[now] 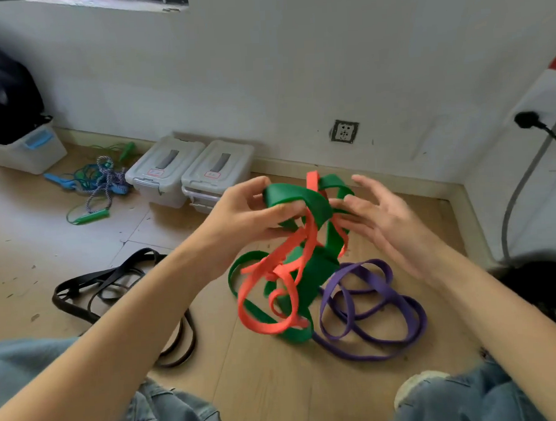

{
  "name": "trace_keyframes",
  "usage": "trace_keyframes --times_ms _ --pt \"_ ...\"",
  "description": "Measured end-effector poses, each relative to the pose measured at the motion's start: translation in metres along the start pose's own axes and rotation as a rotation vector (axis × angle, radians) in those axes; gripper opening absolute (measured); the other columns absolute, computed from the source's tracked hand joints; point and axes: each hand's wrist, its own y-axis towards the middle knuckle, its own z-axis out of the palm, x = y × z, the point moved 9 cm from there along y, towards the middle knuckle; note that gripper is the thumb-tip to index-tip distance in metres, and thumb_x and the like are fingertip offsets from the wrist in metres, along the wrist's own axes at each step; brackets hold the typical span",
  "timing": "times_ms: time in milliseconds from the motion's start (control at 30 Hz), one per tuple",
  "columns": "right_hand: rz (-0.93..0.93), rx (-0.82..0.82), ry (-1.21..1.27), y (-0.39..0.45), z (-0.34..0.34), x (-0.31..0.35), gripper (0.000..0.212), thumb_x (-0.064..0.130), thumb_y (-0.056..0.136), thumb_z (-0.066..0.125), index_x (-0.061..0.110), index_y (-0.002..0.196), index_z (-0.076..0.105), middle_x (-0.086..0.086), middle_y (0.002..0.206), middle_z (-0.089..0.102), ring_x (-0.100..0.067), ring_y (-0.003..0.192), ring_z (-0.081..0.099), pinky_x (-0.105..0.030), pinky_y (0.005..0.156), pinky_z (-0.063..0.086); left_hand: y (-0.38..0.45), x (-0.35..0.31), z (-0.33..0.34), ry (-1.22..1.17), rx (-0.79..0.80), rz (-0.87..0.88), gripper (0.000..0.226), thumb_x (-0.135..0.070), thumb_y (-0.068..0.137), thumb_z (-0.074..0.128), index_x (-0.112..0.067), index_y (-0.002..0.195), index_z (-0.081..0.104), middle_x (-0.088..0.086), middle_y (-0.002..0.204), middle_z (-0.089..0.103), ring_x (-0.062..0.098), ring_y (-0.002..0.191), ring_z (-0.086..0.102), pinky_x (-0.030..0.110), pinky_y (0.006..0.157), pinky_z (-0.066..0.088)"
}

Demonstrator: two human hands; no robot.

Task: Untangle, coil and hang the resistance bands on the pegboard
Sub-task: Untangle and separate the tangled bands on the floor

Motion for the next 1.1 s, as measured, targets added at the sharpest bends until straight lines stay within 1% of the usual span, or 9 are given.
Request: trace_keyframes --times_ms 167,267,400,500,667,767,867,1000,1100 --pt "-0.082 0.177 -0.518 -0.007 0.025 -0.002 0.106 0.054 0.052 0.082 0.040 0.140 0.027 0.015 0.115 0.063 0.003 0.111 0.056 -0.022 0.098 0.041 -0.001 -0.016 0.000 -0.228 0.001 0.008 0.029 -0.022 0.071 0.071 -0.004 0.092 0.062 0.011 0.089 0.073 0.023 0.082 0.070 0.027 0.070 0.056" --pt "-0.317 -0.118 -0.773 -0.011 0.023 0.023 0.064 0.050 0.056 0.081 0.030 0.111 0.054 0.022 0.081 0.062 0.018 0.080 0.056 0.001 0.069 0.039 0.002 -0.014 0.005 -0.168 0.026 -0.044 0.047 -0.033 0.071 0.071 -0.006 0.107 0.059 0.011 0.107 0.070 0.023 0.095 0.068 0.028 0.077 0.055" --pt "-0.102 -0.324 -0.301 -0.009 -0.008 0.012 0.023 0.022 0.073 0.077 0.010 0.090 0.067 -0.007 0.089 0.071 -0.016 0.081 0.068 -0.029 0.079 0.056 -0.003 0.019 -0.013 0.385 0.073 -0.177 0.100 -0.064 0.054 0.076 -0.033 0.139 0.034 -0.019 0.126 0.049 0.001 0.117 0.050 0.021 0.094 0.040" --pt "0.078 -0.291 0.130 -0.009 -0.012 0.000 0.026 0.022 0.074 0.072 0.004 0.091 0.067 -0.015 0.084 0.073 -0.025 0.073 0.071 -0.037 0.063 0.058 -0.027 0.073 0.029 0.421 0.427 -0.250 0.088 -0.053 0.058 0.080 -0.041 0.134 0.036 -0.027 0.127 0.050 -0.012 0.118 0.045 0.015 0.100 0.037" --pt "0.153 -0.089 0.409 -0.010 0.001 -0.005 0.028 0.032 0.075 0.061 0.011 0.086 0.074 -0.011 0.087 0.073 -0.022 0.075 0.070 -0.030 0.057 0.056 -0.005 0.094 0.008 0.284 0.070 -0.174 0.059 -0.038 0.056 0.087 -0.029 0.104 0.054 -0.008 0.111 0.062 0.011 0.115 0.055 0.027 0.095 0.045" --pt "0.176 0.031 0.444 -0.014 0.006 -0.005 0.033 0.034 0.081 0.051 0.017 0.070 0.077 -0.005 0.079 0.074 -0.018 0.071 0.071 -0.027 0.055 0.055 -0.007 0.099 0.015 0.140 0.210 -0.285 0.050 -0.037 0.059 0.083 -0.025 0.102 0.060 -0.004 0.101 0.069 0.017 0.098 0.066 0.026 0.075 0.053" --pt "0.242 -0.146 -0.026 -0.011 -0.028 -0.016 0.039 0.048 0.078 0.059 0.012 0.077 0.071 -0.010 0.081 0.072 -0.023 0.070 0.068 -0.028 0.057 0.053 -0.006 0.078 0.016 0.231 0.239 -0.208 0.032 -0.037 0.067 0.080 -0.023 0.092 0.066 -0.005 0.087 0.071 0.015 0.082 0.069 0.022 0.066 0.054" --pt "0.224 -0.131 -1.372 -0.012 -0.035 -0.019 0.040 0.053 0.088 0.051 0.017 0.083 0.066 -0.005 0.085 0.068 -0.022 0.079 0.063 -0.025 0.063 0.043 0.004 0.029 -0.016 0.443 -0.012 -0.070 0.042 -0.049 0.059 0.076 -0.018 0.082 0.061 -0.009 0.061 0.064 0.004 0.057 0.063 0.015 0.050 0.046" --pt "-0.108 0.018 -1.257 -0.014 0.001 0.002 0.052 0.045 0.079 0.066 0.025 0.125 0.056 0.005 0.123 0.060 -0.011 0.103 0.059 -0.023 0.080 0.045 0.001 0.022 0.009 0.683 0.083 -0.023 0.032 -0.041 0.062 0.079 -0.022 0.077 0.058 -0.009 0.063 0.061 -0.001 0.054 0.058 0.014 0.049 0.042"
